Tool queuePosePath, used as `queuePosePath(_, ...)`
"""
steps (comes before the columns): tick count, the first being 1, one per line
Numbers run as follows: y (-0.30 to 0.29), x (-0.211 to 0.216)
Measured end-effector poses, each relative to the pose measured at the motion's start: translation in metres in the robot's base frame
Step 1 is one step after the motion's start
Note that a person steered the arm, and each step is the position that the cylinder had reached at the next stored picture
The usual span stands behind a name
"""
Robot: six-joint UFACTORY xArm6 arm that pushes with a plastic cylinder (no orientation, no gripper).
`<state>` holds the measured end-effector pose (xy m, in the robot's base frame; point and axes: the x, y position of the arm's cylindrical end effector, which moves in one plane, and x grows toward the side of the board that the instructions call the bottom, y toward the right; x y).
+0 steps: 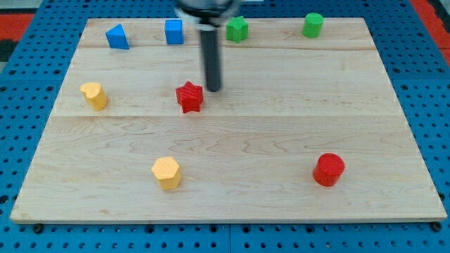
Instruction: Push the red circle towards the center right
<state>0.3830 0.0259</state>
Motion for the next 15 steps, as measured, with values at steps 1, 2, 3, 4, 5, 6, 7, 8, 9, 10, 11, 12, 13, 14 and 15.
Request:
queuePosePath(1,0.095,0.038)
queuePosePath(2,0.184,0.087)
queuePosePath(3,0.255,0.137)
queuePosePath(4,0.244,0.180)
queuePosePath(5,0.184,0.211)
queuePosePath(6,0.146,0.199)
queuePosePath(7,0.143,0.151)
queuePosePath(8,0.150,0.162)
queuePosePath(9,0.110,0.174)
queuePosePath(10,0.036,0.173)
queuePosePath(11,0.070,0.121)
queuePosePath(12,0.108,0.099)
queuePosePath(13,0.102,0.100)
queuePosePath(14,0.120,0.096)
queuePosePath(15,0.137,0.072)
